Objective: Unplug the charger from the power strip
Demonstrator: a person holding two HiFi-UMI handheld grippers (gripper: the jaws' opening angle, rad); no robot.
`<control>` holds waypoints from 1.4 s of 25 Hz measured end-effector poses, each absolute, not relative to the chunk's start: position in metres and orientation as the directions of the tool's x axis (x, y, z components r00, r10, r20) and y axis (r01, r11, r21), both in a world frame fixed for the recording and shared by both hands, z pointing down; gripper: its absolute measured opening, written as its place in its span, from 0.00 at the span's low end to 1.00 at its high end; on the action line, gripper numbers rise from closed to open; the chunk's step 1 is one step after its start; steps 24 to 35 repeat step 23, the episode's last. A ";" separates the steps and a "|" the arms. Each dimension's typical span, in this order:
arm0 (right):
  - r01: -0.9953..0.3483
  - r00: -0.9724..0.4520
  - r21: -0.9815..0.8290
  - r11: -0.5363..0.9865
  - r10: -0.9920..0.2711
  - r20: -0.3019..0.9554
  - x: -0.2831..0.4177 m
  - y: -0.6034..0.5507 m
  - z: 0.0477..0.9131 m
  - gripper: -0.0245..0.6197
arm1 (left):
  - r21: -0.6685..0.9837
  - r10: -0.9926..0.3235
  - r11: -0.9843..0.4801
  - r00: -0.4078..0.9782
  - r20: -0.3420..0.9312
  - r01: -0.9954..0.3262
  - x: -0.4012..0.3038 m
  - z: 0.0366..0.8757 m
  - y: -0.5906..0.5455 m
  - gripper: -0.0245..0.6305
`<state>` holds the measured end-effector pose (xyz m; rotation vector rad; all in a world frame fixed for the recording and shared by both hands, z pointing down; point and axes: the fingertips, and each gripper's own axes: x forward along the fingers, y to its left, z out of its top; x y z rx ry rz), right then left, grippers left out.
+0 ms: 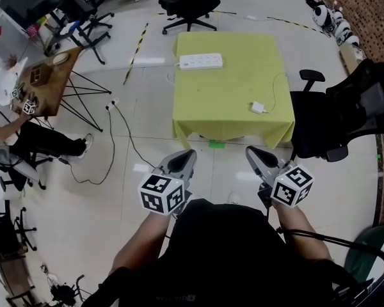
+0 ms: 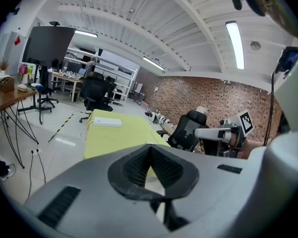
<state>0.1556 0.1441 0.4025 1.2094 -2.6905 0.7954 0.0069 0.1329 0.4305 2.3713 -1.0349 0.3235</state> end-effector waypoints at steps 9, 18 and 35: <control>-0.688 -0.715 -0.432 0.584 -0.648 0.262 0.153 0.151 0.404 0.04 | 0.354 -0.633 -0.546 0.651 0.419 -0.759 0.006 0.429 0.149 0.04; -0.672 -0.734 -0.426 0.605 -0.622 0.274 0.144 0.160 0.406 0.04 | 0.350 -0.648 -0.527 0.632 0.425 -0.775 -0.005 0.431 0.161 0.04; -0.662 -0.744 -0.425 0.617 -0.611 0.273 0.135 0.160 0.409 0.04 | 0.346 -0.661 -0.514 0.619 0.424 -0.785 -0.013 0.432 0.163 0.04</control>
